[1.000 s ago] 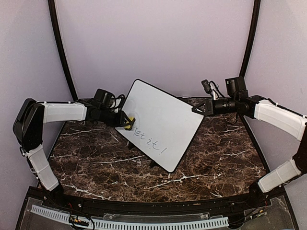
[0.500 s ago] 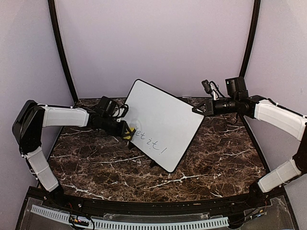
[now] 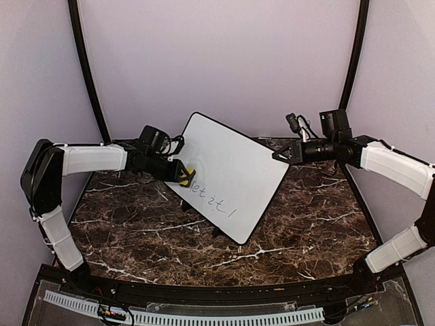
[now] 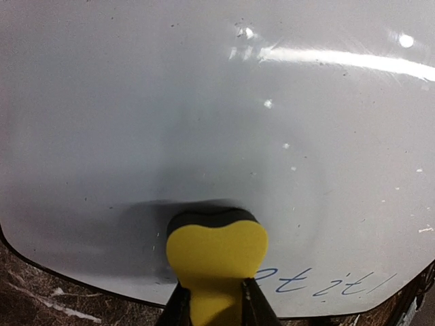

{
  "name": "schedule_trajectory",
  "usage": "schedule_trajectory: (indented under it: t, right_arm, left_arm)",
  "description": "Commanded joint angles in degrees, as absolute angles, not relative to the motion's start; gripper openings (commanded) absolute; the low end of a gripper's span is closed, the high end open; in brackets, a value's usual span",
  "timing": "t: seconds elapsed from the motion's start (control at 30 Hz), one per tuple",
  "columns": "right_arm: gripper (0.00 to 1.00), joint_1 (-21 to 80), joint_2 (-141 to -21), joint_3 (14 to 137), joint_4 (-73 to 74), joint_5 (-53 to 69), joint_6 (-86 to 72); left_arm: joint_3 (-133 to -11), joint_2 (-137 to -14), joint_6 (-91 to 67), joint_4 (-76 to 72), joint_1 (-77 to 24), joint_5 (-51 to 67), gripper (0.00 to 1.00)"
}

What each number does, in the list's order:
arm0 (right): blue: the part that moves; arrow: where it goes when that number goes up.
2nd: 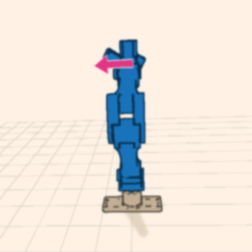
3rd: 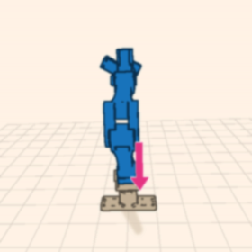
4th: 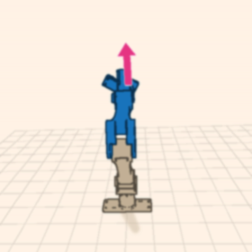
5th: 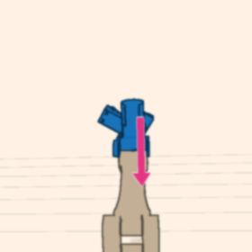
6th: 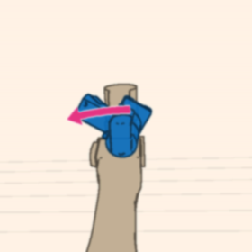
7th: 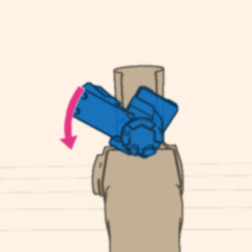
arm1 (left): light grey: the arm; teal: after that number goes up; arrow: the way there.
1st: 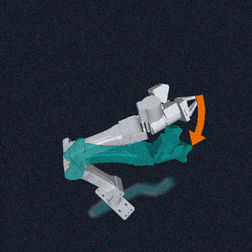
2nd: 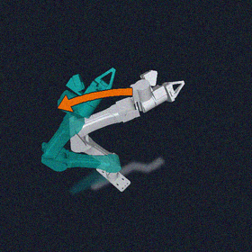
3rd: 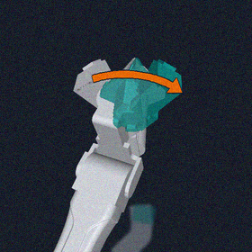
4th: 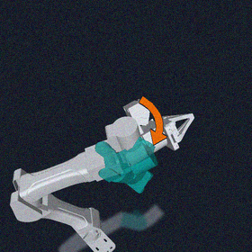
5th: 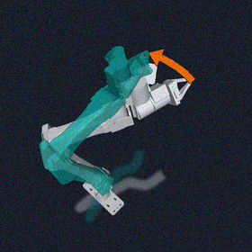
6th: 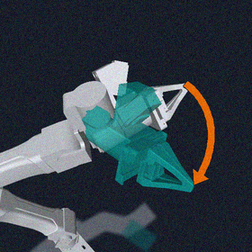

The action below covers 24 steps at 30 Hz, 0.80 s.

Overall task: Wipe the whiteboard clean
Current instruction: Erase the center of the whiteboard.

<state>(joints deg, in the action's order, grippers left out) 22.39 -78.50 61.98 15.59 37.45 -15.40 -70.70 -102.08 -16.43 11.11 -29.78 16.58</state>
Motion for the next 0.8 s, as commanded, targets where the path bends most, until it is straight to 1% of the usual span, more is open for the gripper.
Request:
schedule_trajectory:
  t: [0.0,0.2,0.33,0.47,0.63,0.77]
  right_arm:
    - [0.00,23.55,-77.89,61.00,14.10,39.83,-9.23]
    - [0.00,23.55,-78.46,61.22,13.93,40.07,-9.16]
    - [0.00,23.55,-78.31,61.24,14.05,40.08,-9.23]
    - [0.00,23.55,-78.30,61.44,14.23,40.08,-9.23]
    - [0.00,23.55,-78.14,61.37,14.23,40.08,-9.23]
    - [0.00,23.55,-77.81,61.24,14.30,40.00,-9.23]
  left_arm:
    - [-64.86,-101.69,-15.94,10.84,-30.35,18.13,0.00]
    - [-59.07,-100.30,-17.84,10.39,-31.73,19.29,0.00]
    - [-58.68,-100.20,-18.19,10.18,-31.90,18.70,0.00]
    - [-62.29,-100.73,-17.91,10.19,-31.81,17.98,0.00]
    - [-70.05,-103.11,-16.42,10.46,-31.42,16.79,0.00]
    - [-73.24,-104.55,-16.09,10.51,-30.84,16.98,0.00]
